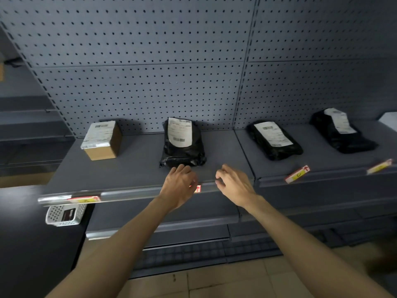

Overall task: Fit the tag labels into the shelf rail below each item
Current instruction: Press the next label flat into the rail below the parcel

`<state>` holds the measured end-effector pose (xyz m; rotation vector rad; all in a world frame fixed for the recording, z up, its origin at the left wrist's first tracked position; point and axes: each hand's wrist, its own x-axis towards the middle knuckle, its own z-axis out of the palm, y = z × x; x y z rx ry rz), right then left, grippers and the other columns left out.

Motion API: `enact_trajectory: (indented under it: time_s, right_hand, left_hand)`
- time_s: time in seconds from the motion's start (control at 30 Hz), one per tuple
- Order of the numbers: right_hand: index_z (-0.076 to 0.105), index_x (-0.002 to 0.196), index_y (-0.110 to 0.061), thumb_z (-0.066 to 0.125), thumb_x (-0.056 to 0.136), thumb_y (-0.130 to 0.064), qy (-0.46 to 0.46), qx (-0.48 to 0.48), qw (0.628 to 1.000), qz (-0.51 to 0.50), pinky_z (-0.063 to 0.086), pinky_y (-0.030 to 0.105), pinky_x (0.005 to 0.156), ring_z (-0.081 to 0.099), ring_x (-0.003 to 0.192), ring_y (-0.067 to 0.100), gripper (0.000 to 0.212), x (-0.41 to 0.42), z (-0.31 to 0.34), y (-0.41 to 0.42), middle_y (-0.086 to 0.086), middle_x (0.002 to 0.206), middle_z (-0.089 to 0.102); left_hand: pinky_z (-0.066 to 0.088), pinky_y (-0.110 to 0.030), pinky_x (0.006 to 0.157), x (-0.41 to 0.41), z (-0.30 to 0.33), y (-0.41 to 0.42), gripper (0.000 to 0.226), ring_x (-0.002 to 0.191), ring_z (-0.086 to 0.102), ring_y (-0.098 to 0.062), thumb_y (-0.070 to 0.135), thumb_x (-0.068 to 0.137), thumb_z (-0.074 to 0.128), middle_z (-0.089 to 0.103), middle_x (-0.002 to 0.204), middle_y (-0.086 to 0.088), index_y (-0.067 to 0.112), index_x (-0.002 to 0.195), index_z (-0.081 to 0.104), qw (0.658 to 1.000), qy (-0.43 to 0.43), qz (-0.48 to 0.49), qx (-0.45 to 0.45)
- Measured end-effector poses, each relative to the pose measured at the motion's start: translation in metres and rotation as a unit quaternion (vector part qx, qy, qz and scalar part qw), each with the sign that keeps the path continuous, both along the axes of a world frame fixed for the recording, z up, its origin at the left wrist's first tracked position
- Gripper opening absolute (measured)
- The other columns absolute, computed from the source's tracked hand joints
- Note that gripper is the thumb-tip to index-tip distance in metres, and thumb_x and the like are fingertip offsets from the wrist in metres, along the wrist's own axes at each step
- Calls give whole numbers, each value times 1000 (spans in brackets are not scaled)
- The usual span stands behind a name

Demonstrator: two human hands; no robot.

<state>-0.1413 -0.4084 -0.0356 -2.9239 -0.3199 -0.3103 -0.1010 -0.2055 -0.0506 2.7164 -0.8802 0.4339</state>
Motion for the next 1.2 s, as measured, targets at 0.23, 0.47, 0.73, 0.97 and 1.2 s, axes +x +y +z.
enact_trajectory:
  time_s: [0.23,0.47,0.73,0.97,1.2]
  right_hand:
    - [64,95,-12,55,93,-22,9,-43,998,-54,46,34,66,63,78,26,14,-21,14,-121,5,104,58]
    - [64,95,-11,58,92,-21,17,-76,996,-31,47,32,65,61,76,23,12,-30,22,-248,5,108,55]
    - [58,111,-13,53,96,-20,14,-57,998,25,53,32,58,59,71,20,17,-24,12,-303,4,112,51]
    - [60,104,-11,55,95,-17,6,-52,996,77,43,26,57,55,72,17,11,-13,-1,-313,4,104,53]
    - [62,94,-9,60,91,-9,5,-62,995,79,53,31,67,56,83,17,3,-8,-12,-323,5,99,58]
  left_hand:
    - [46,-36,72,-7,7,-116,12,83,55,-25,22,84,60,63,82,-4,15,75,64,999,-13,-41,-17]
    - [44,-36,79,-25,-6,-250,17,93,54,-26,25,88,56,65,91,-6,12,85,67,1000,5,-7,-27]
    - [42,-37,86,-40,-22,-324,19,103,54,-28,26,86,62,66,102,-8,11,95,69,995,35,94,-2]
    - [41,-36,82,-44,-27,-347,15,96,53,-26,16,89,57,64,99,-6,15,95,71,989,41,138,-20]
    - [43,-35,69,-45,-17,-350,7,80,56,-27,6,80,67,63,83,-7,12,77,67,992,6,121,16]
